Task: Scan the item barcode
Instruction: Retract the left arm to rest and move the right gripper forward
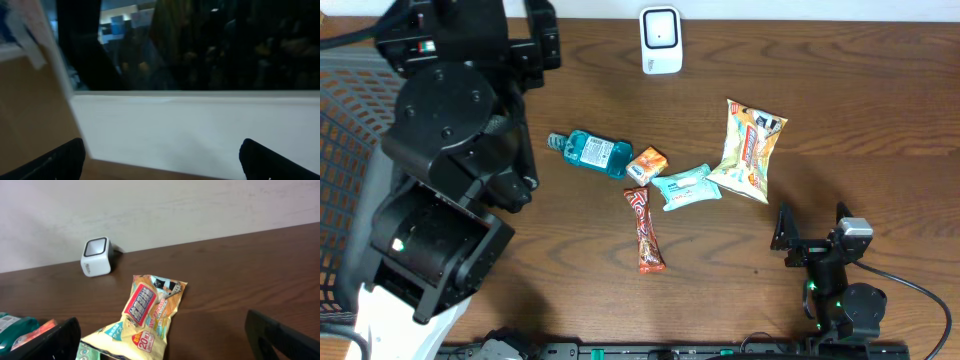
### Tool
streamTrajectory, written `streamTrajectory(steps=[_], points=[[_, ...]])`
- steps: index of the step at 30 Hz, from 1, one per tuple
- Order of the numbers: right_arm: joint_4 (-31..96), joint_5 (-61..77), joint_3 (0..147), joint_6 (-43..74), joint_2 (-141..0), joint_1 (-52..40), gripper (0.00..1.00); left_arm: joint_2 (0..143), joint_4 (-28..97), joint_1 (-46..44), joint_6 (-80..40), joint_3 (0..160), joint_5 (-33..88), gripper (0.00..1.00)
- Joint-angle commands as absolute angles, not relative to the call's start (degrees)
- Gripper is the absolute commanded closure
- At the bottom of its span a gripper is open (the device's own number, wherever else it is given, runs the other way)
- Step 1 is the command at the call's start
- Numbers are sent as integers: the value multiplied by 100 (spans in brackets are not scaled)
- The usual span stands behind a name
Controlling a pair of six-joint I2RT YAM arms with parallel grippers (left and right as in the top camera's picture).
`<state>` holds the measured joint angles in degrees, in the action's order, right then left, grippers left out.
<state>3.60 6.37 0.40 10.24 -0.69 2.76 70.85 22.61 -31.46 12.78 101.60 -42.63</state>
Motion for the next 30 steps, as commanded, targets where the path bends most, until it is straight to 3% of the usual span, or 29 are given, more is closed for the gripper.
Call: streamTrajectory(steps=[1, 9, 19, 21, 25, 30], points=[[373, 615, 32, 1066, -38, 257, 1, 6772, 2370, -3011, 1579, 9953, -4482, 2], [373, 615, 32, 1066, -38, 259, 1, 5330, 2303, -2574, 1323, 8333, -3271, 2], [366, 666, 32, 1087, -38, 257, 1, 3319, 2410, -1363, -521, 7041, -1243, 2], [342, 1164, 32, 1723, -38, 257, 1, 3105, 2578, -1052, -845, 7041, -915, 2], [252, 3087, 32, 4058, -38, 257, 1, 2794, 2853, -447, -1125, 7039, -185, 2], [276, 5398, 32, 4950, -38, 257, 1, 2582, 3216, 250, -1559, 7039, 657, 2]])
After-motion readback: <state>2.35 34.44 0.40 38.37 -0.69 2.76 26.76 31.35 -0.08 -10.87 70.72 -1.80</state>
